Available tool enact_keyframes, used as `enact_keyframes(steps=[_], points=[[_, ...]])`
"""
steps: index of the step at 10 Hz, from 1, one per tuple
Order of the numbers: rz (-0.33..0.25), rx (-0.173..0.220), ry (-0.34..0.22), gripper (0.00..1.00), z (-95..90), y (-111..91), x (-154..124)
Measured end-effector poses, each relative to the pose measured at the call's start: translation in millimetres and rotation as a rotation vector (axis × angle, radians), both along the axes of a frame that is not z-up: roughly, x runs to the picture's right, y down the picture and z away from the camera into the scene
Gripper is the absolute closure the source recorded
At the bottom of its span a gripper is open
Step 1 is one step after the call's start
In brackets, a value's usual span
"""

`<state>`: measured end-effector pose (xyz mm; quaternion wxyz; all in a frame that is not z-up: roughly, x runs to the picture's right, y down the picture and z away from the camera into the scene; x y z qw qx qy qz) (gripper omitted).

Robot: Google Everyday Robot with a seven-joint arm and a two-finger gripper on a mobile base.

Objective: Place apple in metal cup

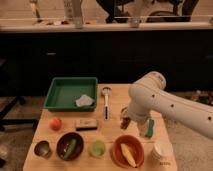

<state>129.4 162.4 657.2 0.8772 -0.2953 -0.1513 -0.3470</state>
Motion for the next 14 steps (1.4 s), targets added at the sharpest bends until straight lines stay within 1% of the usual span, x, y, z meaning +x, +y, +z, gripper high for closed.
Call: enact_keyframes(steps=[2,4,7,10,12,14], points=[[0.001,0.013,-0.016,0.2,-1.9,6.9,-2.3],[-0.023,0.019,-0.04,0.2,0.5,10.8,-10.3],[-0.058,0.023,-0.077,0.2,14.0,3.5,-24.8],[-0.101,0.018,-0.121,0.2,33.3,-9.0,-55.5],[-0.128,0.003,-0.143,0.2,48.0,-14.5,-74.2],[-0.149,-0.009,-0.161,0.2,59.1,-16.9,-85.4]])
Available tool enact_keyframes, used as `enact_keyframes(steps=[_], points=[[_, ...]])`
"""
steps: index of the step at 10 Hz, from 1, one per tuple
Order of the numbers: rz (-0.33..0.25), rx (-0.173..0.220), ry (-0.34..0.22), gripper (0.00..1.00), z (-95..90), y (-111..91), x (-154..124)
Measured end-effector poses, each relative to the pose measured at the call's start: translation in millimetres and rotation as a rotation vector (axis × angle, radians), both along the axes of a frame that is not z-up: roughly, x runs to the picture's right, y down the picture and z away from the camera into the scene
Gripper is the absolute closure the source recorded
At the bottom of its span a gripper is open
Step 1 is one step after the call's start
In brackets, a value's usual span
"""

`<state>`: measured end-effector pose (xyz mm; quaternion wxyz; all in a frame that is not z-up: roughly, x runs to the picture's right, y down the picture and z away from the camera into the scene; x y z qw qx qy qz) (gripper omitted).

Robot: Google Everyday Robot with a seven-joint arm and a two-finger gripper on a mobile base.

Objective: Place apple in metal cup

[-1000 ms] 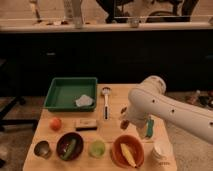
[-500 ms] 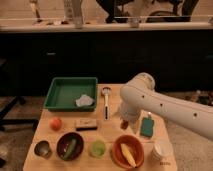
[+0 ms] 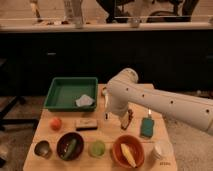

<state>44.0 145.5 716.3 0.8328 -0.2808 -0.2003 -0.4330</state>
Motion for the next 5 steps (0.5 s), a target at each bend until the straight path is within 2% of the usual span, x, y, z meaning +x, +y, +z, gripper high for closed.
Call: enact_keyframes(steps=[3,5], points=[[-0.045,-0.017,-0.053,0.2,11.7,-0.2,-30.9],[-0.105,-0.029,-0.111,0.2,17.8,2.9,-58.6]])
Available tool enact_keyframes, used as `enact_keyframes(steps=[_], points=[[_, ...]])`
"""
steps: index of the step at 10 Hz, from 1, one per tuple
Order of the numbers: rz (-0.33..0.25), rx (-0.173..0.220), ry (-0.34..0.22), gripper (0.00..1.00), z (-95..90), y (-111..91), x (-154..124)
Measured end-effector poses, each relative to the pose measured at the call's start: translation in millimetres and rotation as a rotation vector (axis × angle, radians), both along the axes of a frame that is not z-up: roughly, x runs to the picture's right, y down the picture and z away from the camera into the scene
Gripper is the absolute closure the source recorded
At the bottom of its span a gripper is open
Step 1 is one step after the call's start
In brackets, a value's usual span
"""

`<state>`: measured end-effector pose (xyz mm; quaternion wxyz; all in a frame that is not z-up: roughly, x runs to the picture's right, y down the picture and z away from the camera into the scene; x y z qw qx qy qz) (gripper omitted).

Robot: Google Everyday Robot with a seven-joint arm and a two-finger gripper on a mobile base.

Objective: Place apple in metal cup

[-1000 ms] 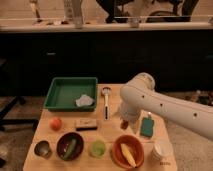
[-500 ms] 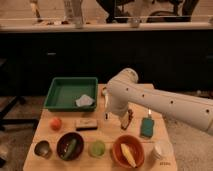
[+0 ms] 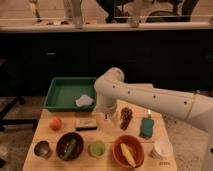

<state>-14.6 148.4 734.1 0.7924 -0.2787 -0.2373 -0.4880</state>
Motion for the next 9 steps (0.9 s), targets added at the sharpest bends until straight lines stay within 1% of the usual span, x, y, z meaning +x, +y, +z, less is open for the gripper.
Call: enact_keyframes(steps=[1,3,4,9], points=[[-0.029,-0.005,-0.031,0.2,2.6,1.6,-12.1],[-0.068,-0.017,-0.07,0.2,8.4,4.9,-22.9],[-0.074,-0.017,-0.081,0.2,9.3,5.4,-27.7],[-0.074,-0.018,-0.077,0.2,9.1,5.3,-25.8]])
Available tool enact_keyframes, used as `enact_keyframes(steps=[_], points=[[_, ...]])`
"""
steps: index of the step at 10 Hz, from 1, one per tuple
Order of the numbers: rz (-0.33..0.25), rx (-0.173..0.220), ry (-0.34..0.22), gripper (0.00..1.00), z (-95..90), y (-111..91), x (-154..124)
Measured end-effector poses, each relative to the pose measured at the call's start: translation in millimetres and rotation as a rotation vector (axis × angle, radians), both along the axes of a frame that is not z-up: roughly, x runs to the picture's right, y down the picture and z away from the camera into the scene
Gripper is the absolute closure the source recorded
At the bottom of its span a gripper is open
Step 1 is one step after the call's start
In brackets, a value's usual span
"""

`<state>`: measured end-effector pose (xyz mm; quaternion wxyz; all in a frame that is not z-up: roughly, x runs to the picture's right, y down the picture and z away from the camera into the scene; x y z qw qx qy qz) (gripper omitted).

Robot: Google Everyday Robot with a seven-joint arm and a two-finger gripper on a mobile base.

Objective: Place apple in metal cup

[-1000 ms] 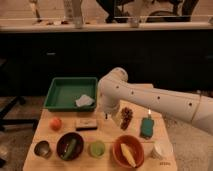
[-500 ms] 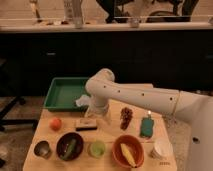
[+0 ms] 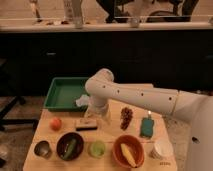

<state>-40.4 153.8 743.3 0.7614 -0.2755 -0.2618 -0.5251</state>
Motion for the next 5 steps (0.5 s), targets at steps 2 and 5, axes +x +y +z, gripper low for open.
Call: enact_keyframes(steps=[2,5], points=[[0.0,0.001,0.0,0.2,0.2,-0.1,-0.1],[-0.03,-0.003,-0.03,0.2,7.3,1.3,-18.6]])
